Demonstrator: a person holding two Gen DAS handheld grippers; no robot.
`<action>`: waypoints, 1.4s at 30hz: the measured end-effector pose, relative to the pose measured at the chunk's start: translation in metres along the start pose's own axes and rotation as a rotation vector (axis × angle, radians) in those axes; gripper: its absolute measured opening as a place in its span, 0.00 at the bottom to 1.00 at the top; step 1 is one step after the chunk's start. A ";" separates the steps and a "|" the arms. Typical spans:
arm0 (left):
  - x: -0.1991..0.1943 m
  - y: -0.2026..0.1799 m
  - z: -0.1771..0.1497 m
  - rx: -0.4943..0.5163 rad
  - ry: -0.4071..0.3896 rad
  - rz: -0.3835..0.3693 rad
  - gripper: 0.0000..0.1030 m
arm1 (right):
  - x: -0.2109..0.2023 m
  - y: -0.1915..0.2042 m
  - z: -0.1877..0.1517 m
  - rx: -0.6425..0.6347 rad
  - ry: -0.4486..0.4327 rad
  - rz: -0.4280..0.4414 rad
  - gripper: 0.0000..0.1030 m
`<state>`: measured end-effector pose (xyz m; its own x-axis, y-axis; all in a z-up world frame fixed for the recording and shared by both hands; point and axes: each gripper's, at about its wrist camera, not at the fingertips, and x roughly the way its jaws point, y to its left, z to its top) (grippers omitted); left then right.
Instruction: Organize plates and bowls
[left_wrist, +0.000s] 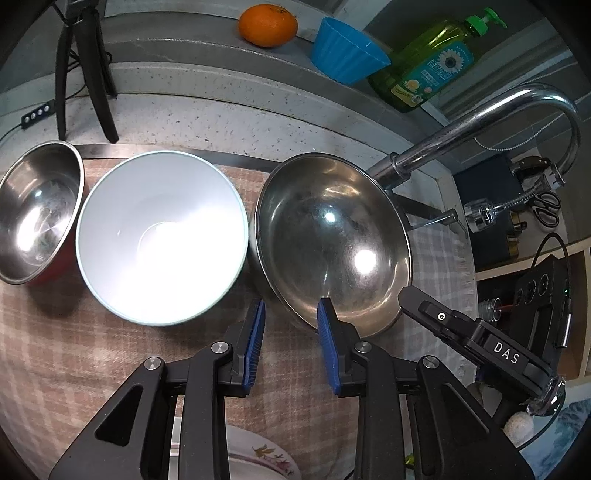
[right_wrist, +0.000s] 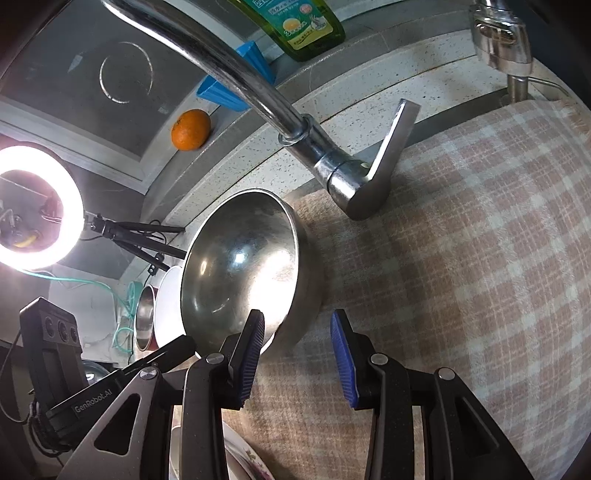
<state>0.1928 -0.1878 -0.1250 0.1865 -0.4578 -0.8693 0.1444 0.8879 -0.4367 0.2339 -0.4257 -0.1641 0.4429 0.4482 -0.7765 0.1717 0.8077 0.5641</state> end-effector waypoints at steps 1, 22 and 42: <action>0.002 0.000 0.001 0.000 0.005 0.002 0.27 | 0.002 0.001 0.001 -0.003 0.002 -0.008 0.33; 0.012 -0.006 0.001 0.037 0.007 0.031 0.24 | 0.024 0.012 0.003 -0.020 0.060 -0.069 0.19; 0.009 -0.009 -0.010 0.054 0.022 0.010 0.24 | 0.007 0.002 -0.008 -0.017 0.062 -0.064 0.19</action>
<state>0.1831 -0.1992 -0.1312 0.1668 -0.4471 -0.8788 0.1951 0.8886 -0.4150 0.2299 -0.4181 -0.1711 0.3758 0.4182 -0.8269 0.1826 0.8414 0.5086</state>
